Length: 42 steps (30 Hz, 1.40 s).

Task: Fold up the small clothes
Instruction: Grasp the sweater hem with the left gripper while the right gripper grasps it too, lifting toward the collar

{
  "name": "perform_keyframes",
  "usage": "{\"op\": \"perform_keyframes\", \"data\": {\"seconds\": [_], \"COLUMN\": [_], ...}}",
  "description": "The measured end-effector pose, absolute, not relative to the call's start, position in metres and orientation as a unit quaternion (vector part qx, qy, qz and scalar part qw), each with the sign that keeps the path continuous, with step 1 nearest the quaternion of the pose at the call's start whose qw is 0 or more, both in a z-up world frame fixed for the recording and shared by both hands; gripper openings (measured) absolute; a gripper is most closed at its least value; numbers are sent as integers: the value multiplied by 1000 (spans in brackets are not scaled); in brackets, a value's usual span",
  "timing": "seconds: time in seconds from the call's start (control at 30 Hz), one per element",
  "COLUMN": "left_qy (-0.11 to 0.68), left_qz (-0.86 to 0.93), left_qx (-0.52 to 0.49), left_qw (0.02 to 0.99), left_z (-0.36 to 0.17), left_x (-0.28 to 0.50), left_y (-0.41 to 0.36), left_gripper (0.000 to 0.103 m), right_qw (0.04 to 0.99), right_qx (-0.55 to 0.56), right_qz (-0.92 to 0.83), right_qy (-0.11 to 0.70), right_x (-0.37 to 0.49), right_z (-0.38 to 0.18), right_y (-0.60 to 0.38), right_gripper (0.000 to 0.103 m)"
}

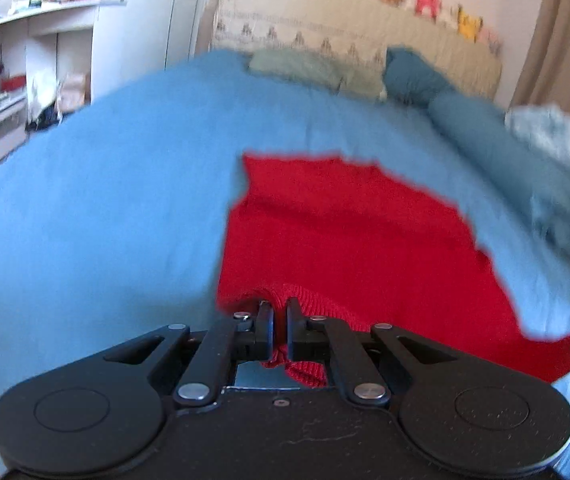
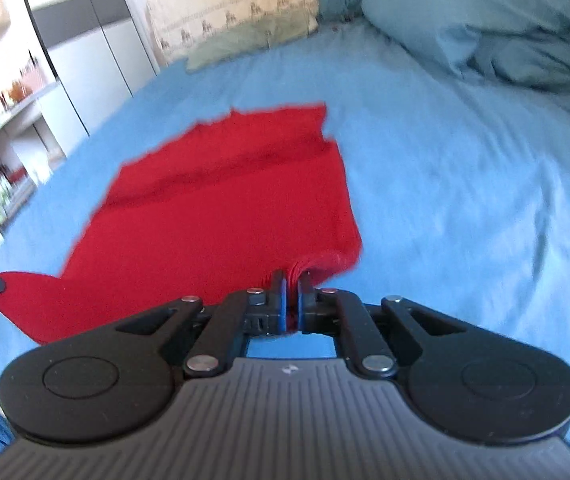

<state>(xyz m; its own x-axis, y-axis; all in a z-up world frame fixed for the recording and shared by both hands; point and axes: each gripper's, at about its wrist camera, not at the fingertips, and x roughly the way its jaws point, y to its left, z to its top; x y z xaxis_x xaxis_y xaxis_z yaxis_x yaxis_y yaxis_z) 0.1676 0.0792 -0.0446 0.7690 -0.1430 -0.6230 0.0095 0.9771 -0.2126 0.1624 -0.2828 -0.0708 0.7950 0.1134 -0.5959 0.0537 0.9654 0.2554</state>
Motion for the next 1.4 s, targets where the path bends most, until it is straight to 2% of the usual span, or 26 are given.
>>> {"op": "perform_keyframes", "data": {"seconds": [0.2,0.3,0.4,0.57,0.7,0.87,0.9,0.93,0.97,1.0,1.03,1.07,1.2,1.4], "left_qy": [280,279,288,334,359,361,359,353,347,339,324,309,318,391], "left_qz": [-33,-16,14,50,65,71,72,79,90,99,102,99,37,-11], "left_qx": [-118,-130,-124,-111,-140,-131,-128,-125,-120,-111,-95,-80,-70,-83], "left_qw": [952,951,949,935,920,920,921,924,926,929,936,942,945,917], "left_z": [12,17,-1,-74,-117,-130,-129,-126,-121,-116,-110,-104,-97,-146], "left_x": [281,350,423,512,547,568,566,561,555,550,539,526,474,429], "left_y": [74,75,69,62,76,80,80,81,80,82,82,82,79,74], "left_gripper": [5,5,5,5,5,6,15,20,43,68,73,73,73,73], "right_qw": [947,944,942,932,928,928,927,927,927,931,939,950,957,944], "right_qx": [136,140,132,136,141,137,137,139,142,142,134,117,80,51], "right_qz": [8,-8,-27,-55,-64,-61,-56,-59,-64,-69,-65,-54,-6,26], "right_qy": [292,298,307,332,340,341,344,344,342,329,310,284,280,325], "right_x": [276,353,432,533,574,603,604,603,599,590,579,563,515,468], "right_z": [-14,-4,-15,-77,-114,-132,-134,-133,-131,-126,-120,-113,-113,-156], "right_y": [-289,-294,-294,-296,-300,-301,-300,-301,-302,-301,-300,-295,-273,-247], "right_gripper": [20,20,20,20,20,21,23,27,46,79,90,97,97,97]}}
